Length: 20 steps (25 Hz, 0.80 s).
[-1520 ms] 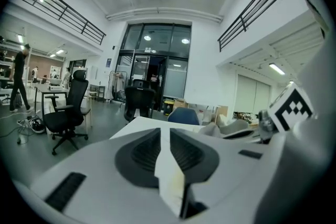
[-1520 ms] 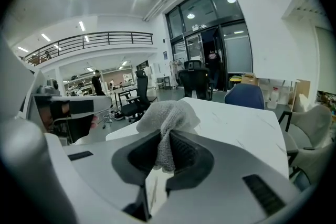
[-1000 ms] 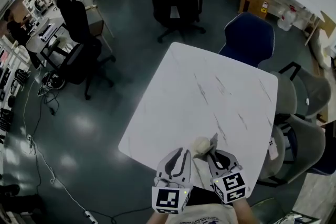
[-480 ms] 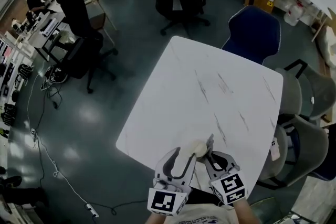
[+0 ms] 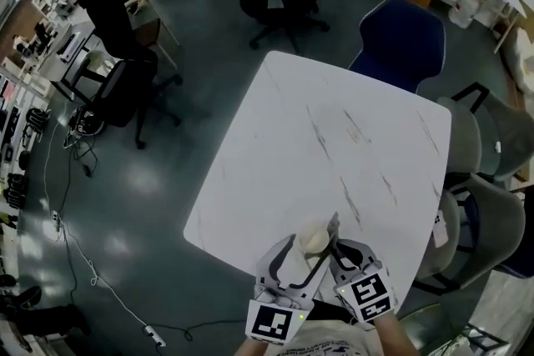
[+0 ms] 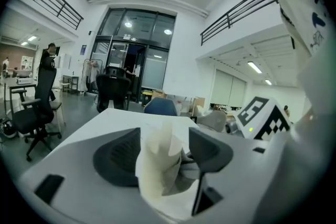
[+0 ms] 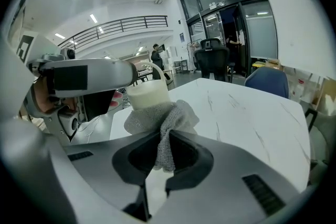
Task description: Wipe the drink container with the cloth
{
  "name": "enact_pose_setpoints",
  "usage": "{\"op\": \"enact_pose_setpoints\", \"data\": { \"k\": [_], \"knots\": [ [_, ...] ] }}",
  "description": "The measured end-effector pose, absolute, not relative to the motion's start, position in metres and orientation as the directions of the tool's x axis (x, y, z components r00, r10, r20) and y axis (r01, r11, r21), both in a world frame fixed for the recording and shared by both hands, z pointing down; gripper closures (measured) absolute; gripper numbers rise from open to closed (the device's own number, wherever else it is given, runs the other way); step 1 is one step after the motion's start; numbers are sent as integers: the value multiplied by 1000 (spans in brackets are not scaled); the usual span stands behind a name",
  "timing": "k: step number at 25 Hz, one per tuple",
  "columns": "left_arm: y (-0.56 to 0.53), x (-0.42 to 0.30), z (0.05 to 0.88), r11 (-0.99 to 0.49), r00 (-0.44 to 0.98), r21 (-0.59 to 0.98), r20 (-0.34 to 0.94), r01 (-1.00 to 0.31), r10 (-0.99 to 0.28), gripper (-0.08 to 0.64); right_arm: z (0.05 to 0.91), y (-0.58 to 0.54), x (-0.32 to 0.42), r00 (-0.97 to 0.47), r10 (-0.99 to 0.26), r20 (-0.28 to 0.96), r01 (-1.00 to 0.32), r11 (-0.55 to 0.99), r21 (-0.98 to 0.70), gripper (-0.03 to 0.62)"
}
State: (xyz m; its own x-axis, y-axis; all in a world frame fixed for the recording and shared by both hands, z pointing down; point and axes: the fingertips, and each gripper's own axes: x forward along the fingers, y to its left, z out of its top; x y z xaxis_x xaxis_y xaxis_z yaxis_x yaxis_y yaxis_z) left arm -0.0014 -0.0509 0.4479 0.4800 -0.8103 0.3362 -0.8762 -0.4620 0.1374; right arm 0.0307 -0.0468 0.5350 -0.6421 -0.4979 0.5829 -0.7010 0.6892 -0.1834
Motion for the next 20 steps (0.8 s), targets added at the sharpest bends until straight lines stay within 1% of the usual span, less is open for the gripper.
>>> {"op": "enact_pose_setpoints", "data": {
  "k": [4,10,15,20],
  "knots": [
    [-56,9,458,-504,501,101,378,-858,-778,284,538,-47,30,-637,-493,593,-704,685,-188,549],
    [-69,10,467,-523,511,90,409,-847,-756,281,539,-48,28,-641,-479,600,-691,701,-180,549],
    [-77,9,467,-534,520,83,396,-841,-757,281,538,-51,27,-628,-492,604,-706,686,-175,549],
    [-75,16,467,-625,597,56,376,-778,-709,282,543,-50,28,-611,-492,620,-712,684,-159,549]
  ]
}}
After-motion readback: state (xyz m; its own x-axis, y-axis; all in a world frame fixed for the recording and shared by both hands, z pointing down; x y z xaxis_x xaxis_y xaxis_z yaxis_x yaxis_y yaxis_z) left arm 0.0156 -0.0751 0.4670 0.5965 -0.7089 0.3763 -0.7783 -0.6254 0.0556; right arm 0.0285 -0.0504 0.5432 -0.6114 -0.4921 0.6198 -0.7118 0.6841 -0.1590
